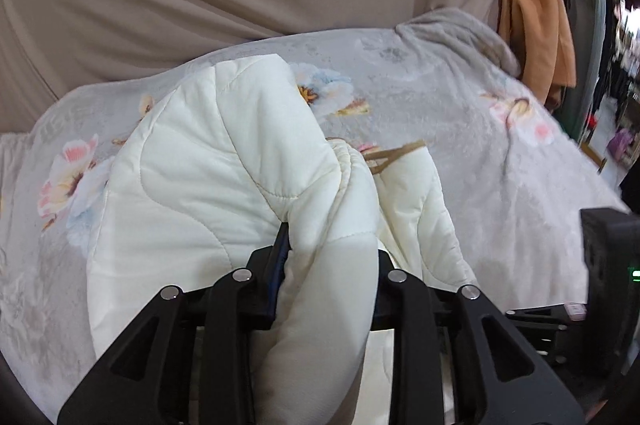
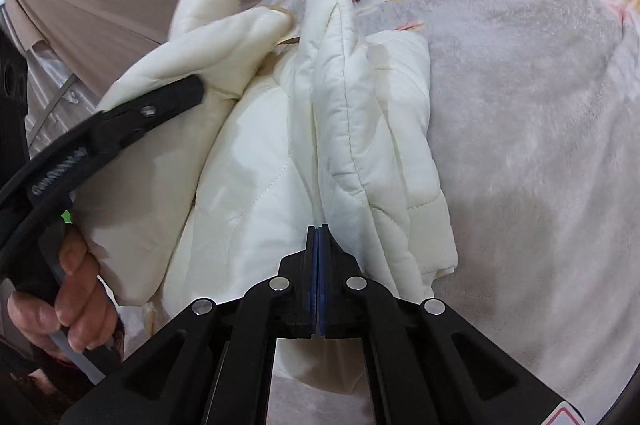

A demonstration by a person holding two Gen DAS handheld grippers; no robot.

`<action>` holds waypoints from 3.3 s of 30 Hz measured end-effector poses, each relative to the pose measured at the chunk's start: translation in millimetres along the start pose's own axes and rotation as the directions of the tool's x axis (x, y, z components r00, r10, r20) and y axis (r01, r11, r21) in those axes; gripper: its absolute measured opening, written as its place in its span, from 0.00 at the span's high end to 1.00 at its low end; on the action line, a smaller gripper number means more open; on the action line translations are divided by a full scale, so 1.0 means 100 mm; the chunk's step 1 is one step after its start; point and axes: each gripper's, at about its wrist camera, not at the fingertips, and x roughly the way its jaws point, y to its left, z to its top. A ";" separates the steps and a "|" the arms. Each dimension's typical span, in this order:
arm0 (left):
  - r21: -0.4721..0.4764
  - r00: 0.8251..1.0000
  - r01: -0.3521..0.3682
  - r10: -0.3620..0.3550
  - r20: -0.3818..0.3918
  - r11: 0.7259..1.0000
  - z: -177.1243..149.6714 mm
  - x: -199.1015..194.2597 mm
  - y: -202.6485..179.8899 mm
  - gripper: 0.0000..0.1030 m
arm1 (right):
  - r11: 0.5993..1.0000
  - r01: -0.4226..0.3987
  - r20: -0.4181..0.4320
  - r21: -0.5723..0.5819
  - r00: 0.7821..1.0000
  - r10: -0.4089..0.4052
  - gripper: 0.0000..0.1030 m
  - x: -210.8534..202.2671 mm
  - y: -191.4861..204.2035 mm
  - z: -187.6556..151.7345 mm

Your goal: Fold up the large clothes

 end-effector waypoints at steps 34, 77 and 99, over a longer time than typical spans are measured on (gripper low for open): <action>-0.271 0.972 -0.093 0.146 0.182 0.958 -0.32 -1.39 1.26 0.21 | 0.941 -0.189 0.259 -0.279 0.929 0.264 0.27 -1.05 1.01 -0.04; -0.121 0.990 -0.138 0.138 -0.001 0.983 -0.83 -0.39 0.38 0.12 | 0.999 0.010 0.126 -0.051 0.992 -0.003 0.44 -0.28 0.40 0.57; -0.324 0.995 0.069 -0.086 -0.040 0.943 -0.74 -0.28 0.85 0.16 | 0.999 0.009 0.182 0.041 0.983 -0.017 0.93 -0.26 -0.08 0.20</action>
